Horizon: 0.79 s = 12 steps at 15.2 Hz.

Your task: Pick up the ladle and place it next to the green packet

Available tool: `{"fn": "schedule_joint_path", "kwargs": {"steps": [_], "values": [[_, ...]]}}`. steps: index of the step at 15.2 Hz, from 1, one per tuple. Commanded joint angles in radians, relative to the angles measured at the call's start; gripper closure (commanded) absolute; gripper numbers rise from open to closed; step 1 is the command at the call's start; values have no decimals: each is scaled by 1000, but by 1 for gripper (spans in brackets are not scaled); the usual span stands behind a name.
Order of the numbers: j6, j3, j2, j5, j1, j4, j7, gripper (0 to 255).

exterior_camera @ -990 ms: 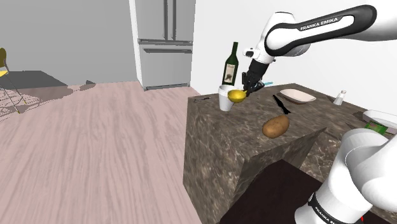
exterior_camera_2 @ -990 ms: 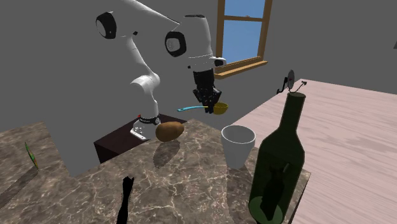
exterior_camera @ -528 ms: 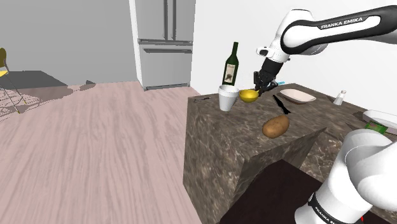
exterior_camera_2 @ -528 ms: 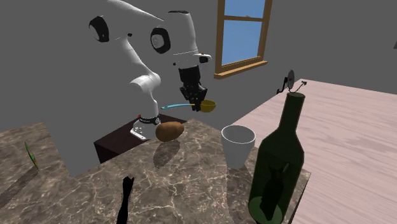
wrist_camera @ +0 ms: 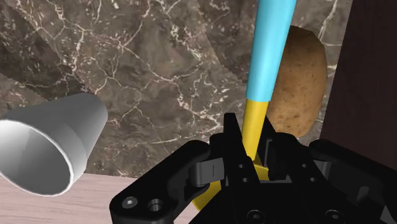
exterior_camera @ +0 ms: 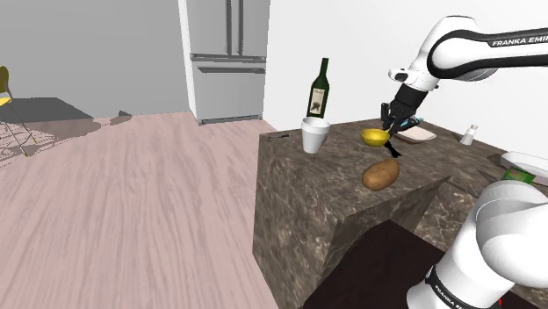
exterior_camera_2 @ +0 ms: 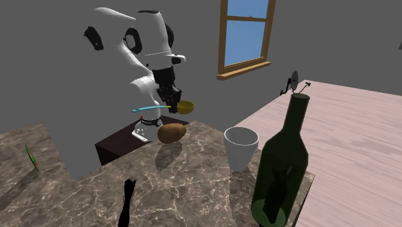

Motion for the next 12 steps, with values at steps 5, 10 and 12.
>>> {"fn": "schedule_joint_path", "kwargs": {"steps": [5,10,12], "values": [[-95,-55,-144,-77,-116,-42,-114,255],[-172,-115,-228,-138,-202,-37,-224,255],[-201,-143,-253,-163,-233,-26,-271,255]]}}
